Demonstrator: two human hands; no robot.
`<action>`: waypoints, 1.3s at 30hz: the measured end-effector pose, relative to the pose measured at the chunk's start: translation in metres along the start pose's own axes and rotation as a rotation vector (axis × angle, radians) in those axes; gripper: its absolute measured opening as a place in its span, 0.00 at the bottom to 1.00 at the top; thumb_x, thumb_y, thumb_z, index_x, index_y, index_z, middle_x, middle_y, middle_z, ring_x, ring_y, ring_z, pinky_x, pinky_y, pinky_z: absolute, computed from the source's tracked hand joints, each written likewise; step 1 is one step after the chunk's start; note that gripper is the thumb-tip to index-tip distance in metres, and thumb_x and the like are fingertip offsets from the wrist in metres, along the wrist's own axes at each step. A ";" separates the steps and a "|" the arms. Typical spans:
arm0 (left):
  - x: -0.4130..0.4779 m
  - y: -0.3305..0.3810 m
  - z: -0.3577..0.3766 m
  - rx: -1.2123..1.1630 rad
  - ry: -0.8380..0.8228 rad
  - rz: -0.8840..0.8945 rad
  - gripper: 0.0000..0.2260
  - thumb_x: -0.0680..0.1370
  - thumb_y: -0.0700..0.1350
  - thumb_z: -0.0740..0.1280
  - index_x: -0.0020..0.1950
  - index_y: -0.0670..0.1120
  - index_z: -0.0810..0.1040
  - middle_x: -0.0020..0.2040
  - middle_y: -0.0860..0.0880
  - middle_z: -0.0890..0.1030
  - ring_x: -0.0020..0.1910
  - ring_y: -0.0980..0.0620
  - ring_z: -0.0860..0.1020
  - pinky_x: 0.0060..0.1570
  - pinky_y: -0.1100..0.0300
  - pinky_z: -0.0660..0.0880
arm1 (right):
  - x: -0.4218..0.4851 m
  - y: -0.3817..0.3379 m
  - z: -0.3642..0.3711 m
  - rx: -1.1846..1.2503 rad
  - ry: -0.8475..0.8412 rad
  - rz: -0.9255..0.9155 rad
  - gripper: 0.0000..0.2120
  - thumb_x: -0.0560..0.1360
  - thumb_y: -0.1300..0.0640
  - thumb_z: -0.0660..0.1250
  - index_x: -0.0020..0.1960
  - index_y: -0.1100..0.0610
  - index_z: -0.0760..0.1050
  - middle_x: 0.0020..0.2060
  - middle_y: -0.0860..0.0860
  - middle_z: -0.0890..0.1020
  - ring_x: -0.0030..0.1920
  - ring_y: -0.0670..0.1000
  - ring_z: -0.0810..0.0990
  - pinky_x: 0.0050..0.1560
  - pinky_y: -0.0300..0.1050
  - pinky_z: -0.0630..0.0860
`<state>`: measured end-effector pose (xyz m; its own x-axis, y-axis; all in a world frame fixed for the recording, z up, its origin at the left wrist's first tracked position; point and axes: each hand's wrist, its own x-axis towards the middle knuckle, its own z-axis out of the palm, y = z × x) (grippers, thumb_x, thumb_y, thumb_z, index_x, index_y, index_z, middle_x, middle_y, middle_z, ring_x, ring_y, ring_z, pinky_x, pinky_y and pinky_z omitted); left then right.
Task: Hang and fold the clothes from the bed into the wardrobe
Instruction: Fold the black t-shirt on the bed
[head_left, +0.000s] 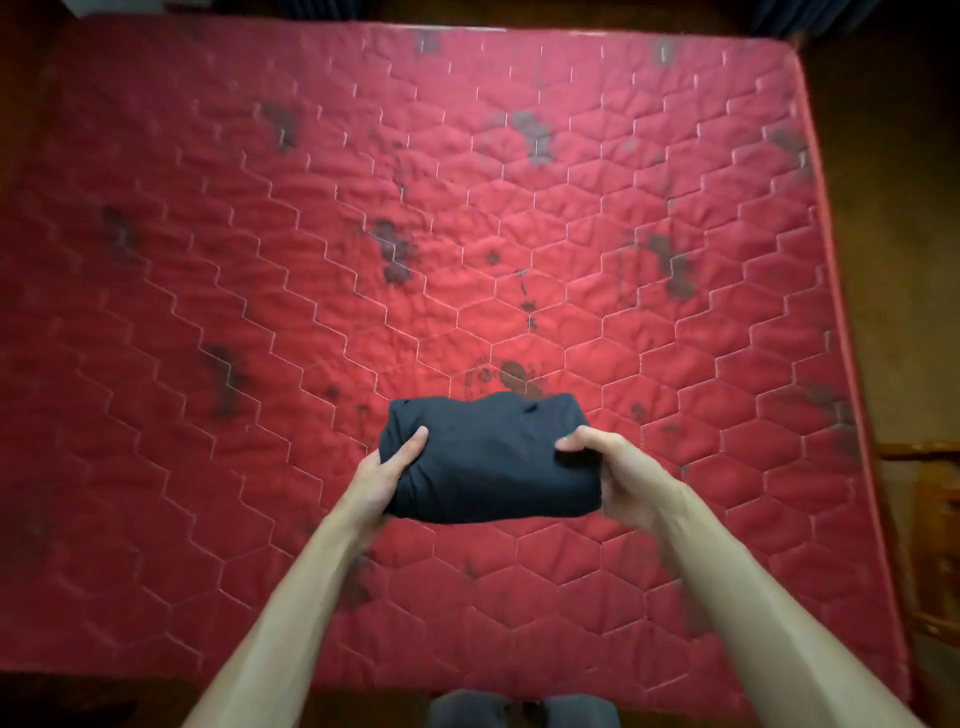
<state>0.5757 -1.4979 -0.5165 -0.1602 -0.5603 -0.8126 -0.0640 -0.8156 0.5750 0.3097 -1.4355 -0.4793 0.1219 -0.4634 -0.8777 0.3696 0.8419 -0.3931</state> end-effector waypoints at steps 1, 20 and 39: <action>-0.020 0.008 0.001 0.018 0.019 0.038 0.31 0.65 0.58 0.79 0.63 0.45 0.80 0.57 0.47 0.85 0.58 0.47 0.83 0.66 0.48 0.75 | -0.017 -0.005 0.007 -0.014 -0.022 -0.007 0.18 0.69 0.53 0.73 0.58 0.57 0.80 0.52 0.54 0.86 0.50 0.54 0.85 0.50 0.46 0.77; -0.327 -0.040 -0.057 -0.317 0.257 0.280 0.23 0.83 0.60 0.56 0.62 0.43 0.77 0.56 0.37 0.83 0.55 0.36 0.82 0.50 0.43 0.81 | -0.279 -0.052 0.167 -0.521 -0.225 -0.658 0.15 0.69 0.69 0.72 0.56 0.63 0.79 0.47 0.59 0.85 0.46 0.56 0.85 0.45 0.47 0.81; -0.498 -0.173 -0.293 -1.371 0.258 0.688 0.21 0.73 0.51 0.71 0.61 0.40 0.80 0.54 0.38 0.84 0.47 0.42 0.84 0.38 0.52 0.82 | -0.355 0.175 0.539 -1.026 -0.824 -0.676 0.17 0.72 0.66 0.72 0.59 0.54 0.80 0.49 0.54 0.87 0.50 0.55 0.86 0.55 0.56 0.81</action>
<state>0.9547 -1.1196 -0.2393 0.3974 -0.7597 -0.5147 0.8881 0.1772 0.4241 0.8276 -1.2731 -0.0890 0.8023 -0.5652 -0.1923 -0.1868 0.0682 -0.9800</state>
